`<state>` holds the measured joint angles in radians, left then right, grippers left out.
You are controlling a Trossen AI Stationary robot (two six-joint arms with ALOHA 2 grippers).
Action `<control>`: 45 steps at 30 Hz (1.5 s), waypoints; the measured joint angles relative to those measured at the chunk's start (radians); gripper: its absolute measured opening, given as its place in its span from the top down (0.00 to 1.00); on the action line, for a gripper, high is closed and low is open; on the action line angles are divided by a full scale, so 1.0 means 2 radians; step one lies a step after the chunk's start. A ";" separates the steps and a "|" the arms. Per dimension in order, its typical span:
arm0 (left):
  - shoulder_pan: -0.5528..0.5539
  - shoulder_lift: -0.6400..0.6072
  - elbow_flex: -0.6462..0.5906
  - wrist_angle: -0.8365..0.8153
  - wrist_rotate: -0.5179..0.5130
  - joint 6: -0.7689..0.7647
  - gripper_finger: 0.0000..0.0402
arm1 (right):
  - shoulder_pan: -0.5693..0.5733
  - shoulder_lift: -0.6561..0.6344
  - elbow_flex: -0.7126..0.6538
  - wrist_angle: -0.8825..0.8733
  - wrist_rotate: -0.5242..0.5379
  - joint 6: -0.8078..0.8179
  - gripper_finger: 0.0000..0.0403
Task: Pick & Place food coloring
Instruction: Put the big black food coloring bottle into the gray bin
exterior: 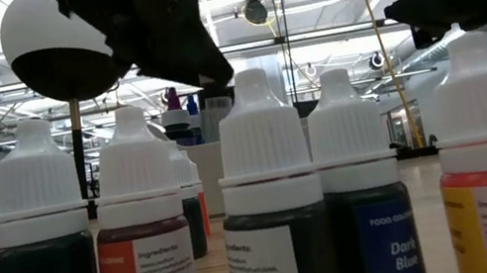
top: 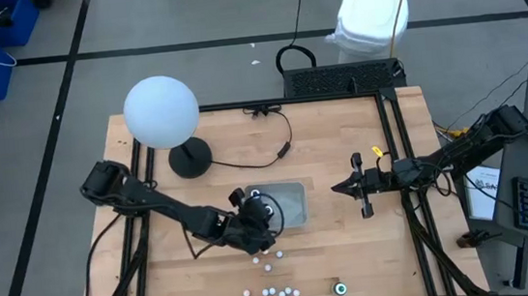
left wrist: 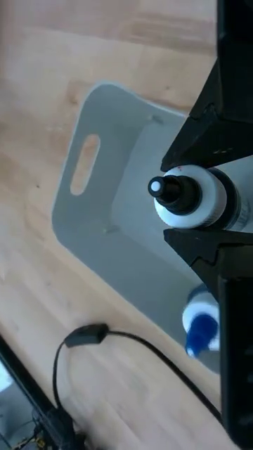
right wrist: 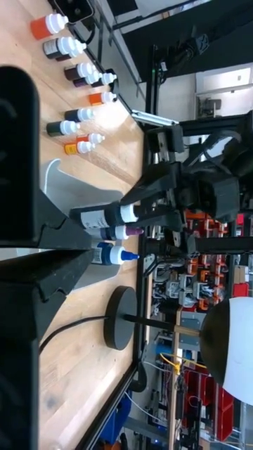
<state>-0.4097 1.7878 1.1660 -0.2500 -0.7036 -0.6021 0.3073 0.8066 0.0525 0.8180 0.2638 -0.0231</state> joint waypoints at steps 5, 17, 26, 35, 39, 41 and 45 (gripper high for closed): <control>0.008 0.009 0.000 0.003 0.012 0.008 0.70 | 0.000 0.000 0.000 0.001 0.000 0.000 1.00; 0.010 0.018 0.000 -0.002 0.037 -0.001 0.67 | 0.000 0.000 0.000 0.000 -0.001 0.001 1.00; 0.012 0.020 0.000 -0.007 0.054 -0.003 0.64 | 0.000 0.000 0.000 0.000 -0.001 0.002 1.00; 0.012 0.020 0.000 -0.028 0.050 -0.014 0.63 | 0.000 0.000 0.000 0.000 -0.002 0.002 1.00; 0.012 0.020 0.000 -0.029 0.050 -0.009 0.63 | 0.000 0.000 0.000 0.000 -0.002 0.002 1.00; 0.012 0.019 0.000 -0.030 0.050 -0.004 0.63 | 0.000 0.000 0.000 0.000 -0.002 0.002 1.00; 0.011 0.006 0.000 -0.038 0.052 0.003 0.63 | 0.000 0.000 0.000 0.000 -0.002 0.004 1.00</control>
<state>-0.3879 1.8004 1.1656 -0.3259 -0.5987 -0.5957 0.3073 0.8066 0.0522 0.8181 0.2604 -0.0153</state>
